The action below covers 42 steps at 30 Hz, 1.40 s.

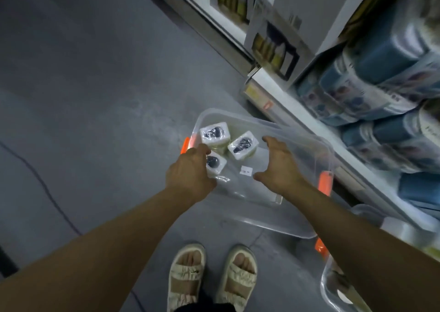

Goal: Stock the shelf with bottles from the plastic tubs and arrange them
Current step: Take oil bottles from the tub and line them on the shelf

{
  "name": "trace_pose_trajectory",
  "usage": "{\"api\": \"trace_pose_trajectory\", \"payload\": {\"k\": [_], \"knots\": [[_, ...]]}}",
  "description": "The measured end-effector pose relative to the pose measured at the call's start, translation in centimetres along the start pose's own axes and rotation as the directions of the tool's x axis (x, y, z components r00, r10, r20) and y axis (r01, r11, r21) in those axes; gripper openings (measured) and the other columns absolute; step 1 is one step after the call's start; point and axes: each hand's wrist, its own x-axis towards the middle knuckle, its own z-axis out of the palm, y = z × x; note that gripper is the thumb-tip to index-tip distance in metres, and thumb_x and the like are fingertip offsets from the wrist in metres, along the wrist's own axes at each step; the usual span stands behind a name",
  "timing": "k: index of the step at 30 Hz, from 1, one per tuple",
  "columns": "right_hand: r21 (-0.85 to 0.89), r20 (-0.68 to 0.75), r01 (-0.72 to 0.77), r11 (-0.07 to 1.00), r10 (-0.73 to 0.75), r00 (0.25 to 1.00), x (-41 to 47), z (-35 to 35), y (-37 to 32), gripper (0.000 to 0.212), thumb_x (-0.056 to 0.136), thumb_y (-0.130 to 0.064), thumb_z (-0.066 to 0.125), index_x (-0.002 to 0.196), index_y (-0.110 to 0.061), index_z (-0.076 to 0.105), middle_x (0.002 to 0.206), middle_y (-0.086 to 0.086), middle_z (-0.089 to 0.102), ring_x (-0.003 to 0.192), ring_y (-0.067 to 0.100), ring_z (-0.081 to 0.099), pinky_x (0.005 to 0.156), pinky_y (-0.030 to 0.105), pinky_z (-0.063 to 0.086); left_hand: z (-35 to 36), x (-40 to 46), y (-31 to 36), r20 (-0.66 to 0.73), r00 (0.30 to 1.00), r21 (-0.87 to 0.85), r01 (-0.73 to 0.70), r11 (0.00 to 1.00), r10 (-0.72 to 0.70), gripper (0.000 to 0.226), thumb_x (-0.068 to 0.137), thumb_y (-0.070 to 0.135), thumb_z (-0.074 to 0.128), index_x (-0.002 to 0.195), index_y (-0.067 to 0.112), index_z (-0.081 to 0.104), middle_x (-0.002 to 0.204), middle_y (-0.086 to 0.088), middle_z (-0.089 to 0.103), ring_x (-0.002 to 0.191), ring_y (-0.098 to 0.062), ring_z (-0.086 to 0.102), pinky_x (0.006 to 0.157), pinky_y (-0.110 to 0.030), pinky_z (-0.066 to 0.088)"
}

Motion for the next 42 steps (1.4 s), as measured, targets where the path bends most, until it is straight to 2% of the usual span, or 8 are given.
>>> {"api": "trace_pose_trajectory", "payload": {"k": [10,15,20,28,32,35,39,42], "knots": [[-0.172,-0.044,0.138,0.975,-0.147,0.988,9.2,5.8,2.2,0.098,0.068,0.005,0.075,0.148,-0.024,0.026,0.148,0.008,0.028,0.134,0.027,0.033,0.106,0.034,0.035,5.1,6.1,-3.2,-0.161,0.981,0.052,-0.103,0.993,0.110,0.061,0.075,0.021,0.072,0.131,0.020,0.047,0.125,-0.003,0.053,0.118,-0.023,0.045,0.087,-0.035,0.040],[-0.180,-0.046,0.245,0.953,-0.257,0.965,10.7,6.6,3.1,0.071,0.062,-0.002,0.082,0.124,-0.012,0.051,0.131,0.012,0.044,0.114,0.030,0.049,0.096,0.038,0.043,6.1,7.1,-3.6,-0.218,0.962,0.059,-0.154,0.986,0.163,0.058,0.076,0.025,0.072,0.129,0.017,0.049,0.122,-0.006,0.054,0.113,-0.027,0.048,0.086,-0.036,0.040],[-0.173,-0.058,0.253,0.952,-0.266,0.962,11.0,6.0,3.4,0.057,0.060,-0.006,0.085,0.108,-0.011,0.055,0.113,0.012,0.052,0.097,0.030,0.055,0.085,0.042,0.048,6.4,7.2,-3.4,-0.257,0.948,0.067,-0.177,0.982,0.188,0.056,0.077,0.024,0.070,0.129,0.017,0.050,0.122,-0.006,0.053,0.113,-0.028,0.048,0.084,-0.034,0.039],[0.047,-0.151,0.155,0.987,-0.146,0.978,7.9,1.8,4.4,0.049,0.065,-0.017,0.085,0.106,-0.012,0.059,0.097,0.002,0.058,0.088,0.020,0.054,0.073,0.025,0.040,5.2,6.4,-1.9,-0.201,0.957,0.089,-0.197,0.976,0.211,0.065,0.079,0.020,0.069,0.138,0.022,0.042,0.130,-0.003,0.050,0.119,-0.024,0.045,0.092,-0.031,0.035],[0.097,-0.182,0.130,0.987,-0.111,0.977,5.6,-1.5,4.4,0.037,0.069,-0.035,0.082,0.094,-0.021,0.059,0.087,-0.004,0.059,0.080,0.014,0.054,0.068,0.026,0.040,4.4,5.0,-0.5,-0.146,0.966,0.088,-0.204,0.975,0.215,0.069,0.076,0.023,0.072,0.138,0.021,0.041,0.133,-0.003,0.049,0.121,-0.024,0.044,0.092,-0.035,0.039],[0.087,-0.207,0.111,0.990,-0.091,0.974,3.9,-4.2,3.9,0.040,0.069,-0.046,0.078,0.082,-0.013,0.061,0.078,0.001,0.058,0.073,0.017,0.052,0.064,0.031,0.040,3.6,3.8,0.7,-0.112,0.966,0.059,-0.229,0.972,0.234,0.071,0.074,0.025,0.076,0.137,0.021,0.042,0.135,-0.001,0.048,0.123,-0.022,0.043,0.089,-0.031,0.040],[0.121,-0.155,0.105,0.987,-0.085,0.984,1.7,-8.2,2.2,0.038,0.070,-0.045,0.077,0.079,-0.012,0.063,0.078,0.005,0.061,0.071,0.019,0.056,0.064,0.032,0.045,2.0,1.9,2.3,-0.086,0.958,0.064,-0.269,0.961,0.274,0.077,0.071,0.028,0.080,0.137,0.020,0.042,0.137,-0.002,0.048,0.124,-0.021,0.044,0.092,-0.032,0.041],[0.153,-0.083,0.112,0.982,-0.100,0.991,-0.1,-11.0,0.7,0.029,0.071,-0.040,0.078,0.087,-0.017,0.068,0.086,-0.001,0.064,0.079,0.013,0.059,0.065,0.024,0.045,0.4,0.6,3.4,-0.070,0.956,0.051,-0.282,0.958,0.285,0.080,0.071,0.032,0.081,0.138,0.020,0.039,0.139,-0.002,0.046,0.125,-0.020,0.044,0.092,-0.030,0.043]]}}
